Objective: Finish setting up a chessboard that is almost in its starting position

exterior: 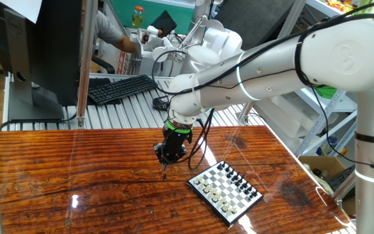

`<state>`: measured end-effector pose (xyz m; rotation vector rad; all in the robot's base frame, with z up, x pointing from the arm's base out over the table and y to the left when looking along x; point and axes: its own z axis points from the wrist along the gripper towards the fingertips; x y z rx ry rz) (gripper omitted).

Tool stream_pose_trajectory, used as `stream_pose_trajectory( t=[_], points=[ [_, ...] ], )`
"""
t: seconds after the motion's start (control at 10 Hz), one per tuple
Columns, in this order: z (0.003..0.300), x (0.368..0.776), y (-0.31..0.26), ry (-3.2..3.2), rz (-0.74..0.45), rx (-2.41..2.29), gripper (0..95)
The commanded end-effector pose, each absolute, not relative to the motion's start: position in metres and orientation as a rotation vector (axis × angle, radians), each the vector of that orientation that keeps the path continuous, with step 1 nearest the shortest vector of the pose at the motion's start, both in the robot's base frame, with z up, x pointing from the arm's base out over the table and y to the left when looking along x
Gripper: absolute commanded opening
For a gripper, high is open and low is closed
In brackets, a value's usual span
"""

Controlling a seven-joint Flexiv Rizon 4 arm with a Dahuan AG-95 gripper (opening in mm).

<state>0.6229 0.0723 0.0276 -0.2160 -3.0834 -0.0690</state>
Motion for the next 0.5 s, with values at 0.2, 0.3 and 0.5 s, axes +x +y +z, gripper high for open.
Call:
stream_pose_trajectory(
  t=[0.2,0.3,0.5],
  points=[
    [0.0276,0.6224,0.0722,-3.082,-0.067,-0.208,0.0],
    [0.0276,0.6224,0.0722,-3.082,-0.067,-0.210,0.0],
    [0.0276,0.6226,0.0723,-3.078,-0.068,-0.218,0.0]
  ],
)
